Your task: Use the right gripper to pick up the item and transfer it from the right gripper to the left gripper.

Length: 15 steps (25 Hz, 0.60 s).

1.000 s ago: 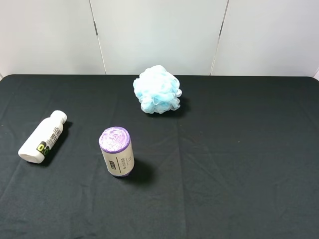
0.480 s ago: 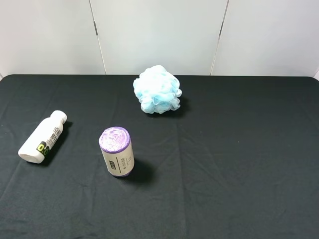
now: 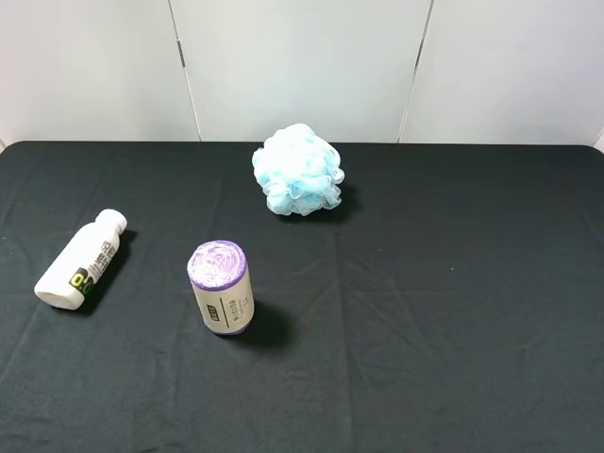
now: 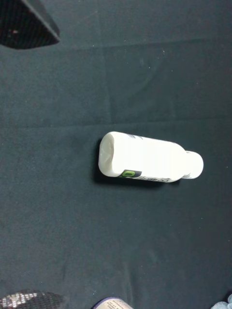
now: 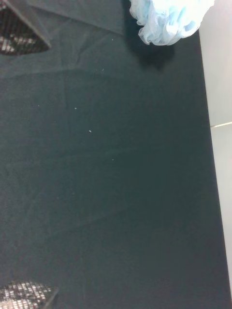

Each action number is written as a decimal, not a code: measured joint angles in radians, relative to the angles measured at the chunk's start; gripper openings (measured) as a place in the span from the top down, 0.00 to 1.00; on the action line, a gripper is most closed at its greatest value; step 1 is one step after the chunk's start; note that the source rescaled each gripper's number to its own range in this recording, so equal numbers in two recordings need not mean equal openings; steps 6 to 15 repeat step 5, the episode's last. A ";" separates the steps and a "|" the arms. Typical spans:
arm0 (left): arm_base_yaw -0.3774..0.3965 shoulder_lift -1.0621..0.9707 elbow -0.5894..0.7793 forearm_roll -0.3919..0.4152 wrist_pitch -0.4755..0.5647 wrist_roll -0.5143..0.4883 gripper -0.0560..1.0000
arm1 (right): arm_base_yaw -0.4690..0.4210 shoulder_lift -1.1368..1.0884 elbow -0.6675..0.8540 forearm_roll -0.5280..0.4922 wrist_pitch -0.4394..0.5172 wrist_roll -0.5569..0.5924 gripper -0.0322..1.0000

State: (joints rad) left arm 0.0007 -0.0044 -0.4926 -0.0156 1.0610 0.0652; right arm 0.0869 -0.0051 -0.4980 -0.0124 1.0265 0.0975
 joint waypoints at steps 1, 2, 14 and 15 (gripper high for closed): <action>0.000 0.000 0.000 0.000 0.000 0.000 0.00 | 0.000 0.000 0.000 0.000 0.000 0.000 0.00; 0.000 0.000 0.000 0.000 0.000 0.000 0.00 | 0.000 0.000 0.000 0.000 0.000 0.000 0.00; 0.000 0.000 0.000 0.000 0.000 0.000 0.00 | 0.000 0.000 0.000 0.000 0.000 0.000 0.00; 0.000 0.000 0.000 0.000 0.000 0.000 0.00 | 0.000 0.000 0.000 0.000 0.000 0.000 0.00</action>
